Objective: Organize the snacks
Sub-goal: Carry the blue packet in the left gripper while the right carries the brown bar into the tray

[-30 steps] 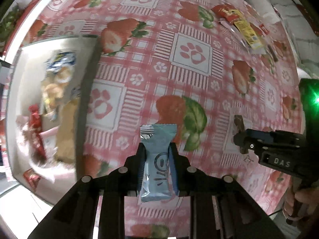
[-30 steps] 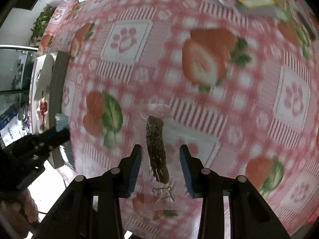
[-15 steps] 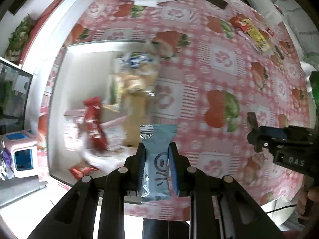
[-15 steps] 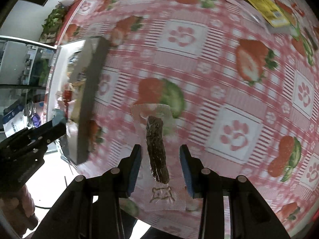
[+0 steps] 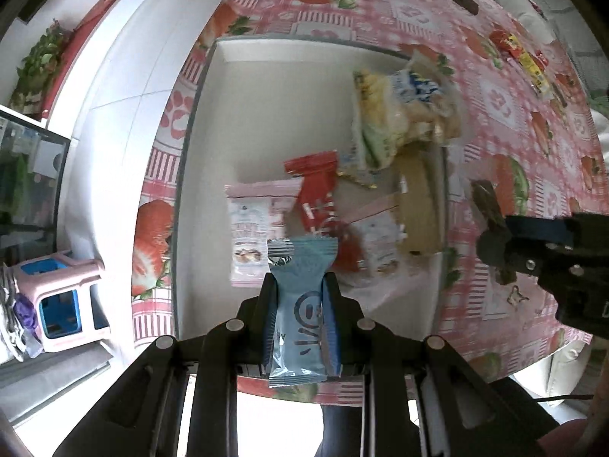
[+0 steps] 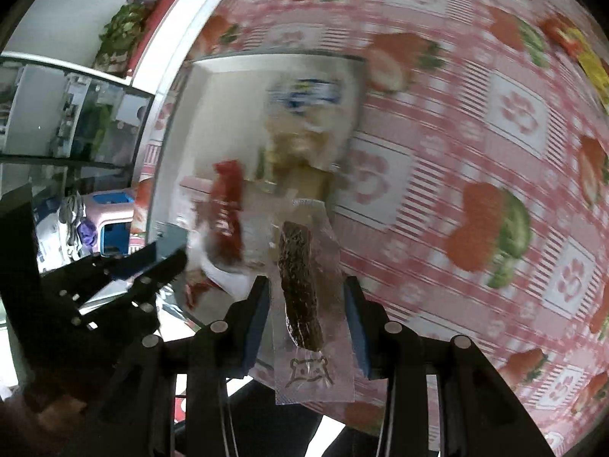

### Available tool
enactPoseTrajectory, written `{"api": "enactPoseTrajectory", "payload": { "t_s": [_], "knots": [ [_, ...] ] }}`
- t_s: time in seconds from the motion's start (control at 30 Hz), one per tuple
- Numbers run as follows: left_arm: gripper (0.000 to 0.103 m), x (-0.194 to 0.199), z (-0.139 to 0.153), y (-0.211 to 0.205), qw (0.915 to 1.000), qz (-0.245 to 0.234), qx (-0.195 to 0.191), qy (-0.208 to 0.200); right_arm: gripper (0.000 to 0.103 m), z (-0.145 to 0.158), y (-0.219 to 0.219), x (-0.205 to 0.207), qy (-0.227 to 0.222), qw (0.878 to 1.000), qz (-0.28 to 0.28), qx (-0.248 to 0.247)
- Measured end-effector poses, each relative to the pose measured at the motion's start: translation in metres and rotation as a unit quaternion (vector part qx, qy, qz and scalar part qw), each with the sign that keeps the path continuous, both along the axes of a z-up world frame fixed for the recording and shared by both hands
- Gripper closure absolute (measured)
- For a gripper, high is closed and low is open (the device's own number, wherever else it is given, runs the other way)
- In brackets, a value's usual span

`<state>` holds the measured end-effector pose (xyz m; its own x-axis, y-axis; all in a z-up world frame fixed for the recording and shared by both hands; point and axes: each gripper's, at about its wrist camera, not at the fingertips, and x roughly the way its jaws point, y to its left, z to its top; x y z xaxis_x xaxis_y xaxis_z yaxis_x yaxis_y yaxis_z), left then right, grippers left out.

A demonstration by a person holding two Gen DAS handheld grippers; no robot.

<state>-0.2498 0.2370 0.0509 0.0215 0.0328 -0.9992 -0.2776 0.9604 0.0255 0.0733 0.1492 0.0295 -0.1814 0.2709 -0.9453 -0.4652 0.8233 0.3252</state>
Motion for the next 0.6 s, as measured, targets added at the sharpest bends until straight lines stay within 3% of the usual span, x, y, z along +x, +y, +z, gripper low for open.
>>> {"api": "enactPoseTrajectory", "payload": {
  "t_s": [0.1, 0.17, 0.2, 0.23, 0.27, 0.3, 0.33, 0.5, 0.53, 0.6],
  "knots": [
    [0.074, -0.003, -0.003, 0.004, 0.9999, -0.010, -0.003, -0.001, 0.062, -0.004, 0.023, -0.001, 0.006, 1.000, 0.007, -0.009],
    [0.055, -0.004, -0.003, 0.005, 0.9998, -0.016, -0.004, -0.009, 0.058, -0.008, 0.032, 0.000, 0.011, 1.000, 0.010, -0.014],
    [0.028, -0.005, -0.001, 0.005, 0.9998, -0.017, 0.000, -0.014, 0.058, -0.008, 0.035, -0.002, 0.011, 1.000, 0.014, -0.018],
    [0.016, -0.006, 0.002, 0.006, 0.9995, -0.018, 0.009, -0.025, 0.048, -0.009, 0.038, -0.003, 0.010, 1.000, 0.018, -0.024],
    [0.016, -0.007, 0.005, 0.005, 0.9992, -0.019, 0.015, -0.033, 0.037, -0.009, 0.040, -0.004, 0.008, 0.999, 0.022, -0.031],
    [0.016, -0.008, 0.006, 0.006, 0.9990, -0.022, 0.016, -0.036, 0.014, -0.009, 0.040, -0.005, 0.003, 0.999, 0.024, -0.036],
    [0.016, -0.008, 0.006, 0.007, 0.9991, -0.024, 0.013, -0.034, 0.007, -0.007, 0.041, -0.007, -0.004, 0.999, 0.024, -0.039],
    [0.014, -0.007, 0.006, 0.006, 0.9986, -0.035, 0.030, -0.027, 0.007, -0.001, 0.045, -0.011, -0.013, 0.998, 0.033, -0.058],
    [0.014, -0.007, 0.006, 0.006, 0.9984, -0.037, 0.033, -0.026, 0.000, 0.000, 0.044, -0.011, -0.014, 0.997, 0.033, -0.062],
    [0.014, -0.008, 0.009, 0.005, 0.9978, -0.046, 0.034, -0.033, 0.000, 0.002, 0.042, -0.013, -0.020, 0.997, 0.029, -0.065]
  ]
}}
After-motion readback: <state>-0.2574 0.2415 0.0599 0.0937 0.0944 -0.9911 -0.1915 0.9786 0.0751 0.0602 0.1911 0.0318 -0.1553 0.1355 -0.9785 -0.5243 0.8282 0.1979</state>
